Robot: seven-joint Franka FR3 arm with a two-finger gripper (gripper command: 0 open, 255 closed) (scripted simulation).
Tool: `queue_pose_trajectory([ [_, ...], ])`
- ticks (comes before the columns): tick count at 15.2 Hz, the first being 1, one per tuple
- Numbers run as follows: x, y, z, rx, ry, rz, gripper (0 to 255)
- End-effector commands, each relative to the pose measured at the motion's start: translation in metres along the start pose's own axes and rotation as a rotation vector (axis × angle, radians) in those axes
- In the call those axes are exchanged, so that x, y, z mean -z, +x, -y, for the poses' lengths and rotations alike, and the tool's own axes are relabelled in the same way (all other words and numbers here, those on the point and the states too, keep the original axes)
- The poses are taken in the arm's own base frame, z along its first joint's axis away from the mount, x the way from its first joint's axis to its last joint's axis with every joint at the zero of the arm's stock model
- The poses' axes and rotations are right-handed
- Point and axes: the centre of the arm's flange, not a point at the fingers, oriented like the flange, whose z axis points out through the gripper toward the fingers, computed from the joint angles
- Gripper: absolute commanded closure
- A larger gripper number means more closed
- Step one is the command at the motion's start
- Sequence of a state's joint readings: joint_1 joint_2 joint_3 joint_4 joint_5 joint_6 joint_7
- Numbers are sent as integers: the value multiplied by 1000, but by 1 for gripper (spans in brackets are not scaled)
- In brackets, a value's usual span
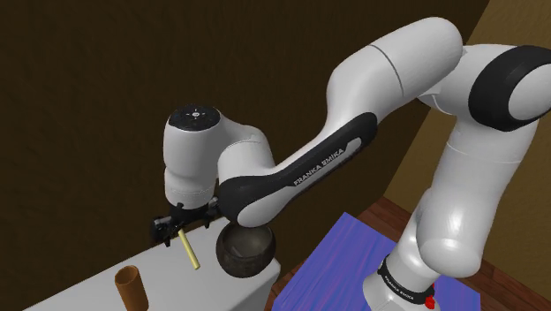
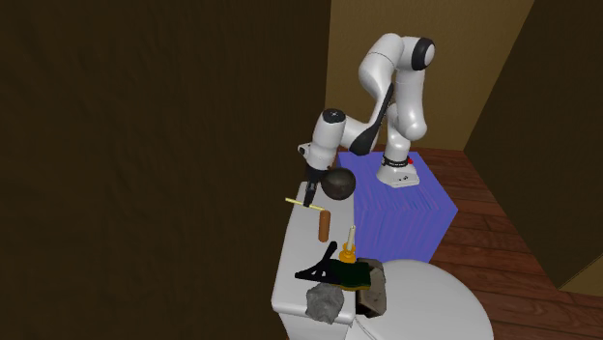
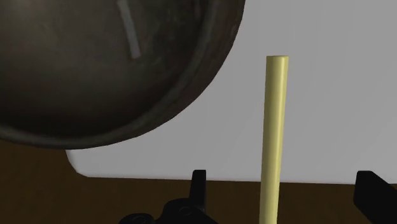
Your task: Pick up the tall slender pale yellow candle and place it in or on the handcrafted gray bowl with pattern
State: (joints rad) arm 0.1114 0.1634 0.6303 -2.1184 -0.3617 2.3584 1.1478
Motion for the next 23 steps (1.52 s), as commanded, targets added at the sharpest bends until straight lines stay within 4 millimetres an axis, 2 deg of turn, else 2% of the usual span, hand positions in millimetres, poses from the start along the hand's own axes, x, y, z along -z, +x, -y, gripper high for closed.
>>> queue_pose_trajectory([
  [1,-10,3,4,-2,0,-4,0],
  [6,-39,3,4,-2,0,-4,0],
  [14,-39,3,4,-2,0,-4,0],
  [15,-39,3,4,-2,0,-4,255],
  [23,-39,3,4,-2,0,-4,255],
])
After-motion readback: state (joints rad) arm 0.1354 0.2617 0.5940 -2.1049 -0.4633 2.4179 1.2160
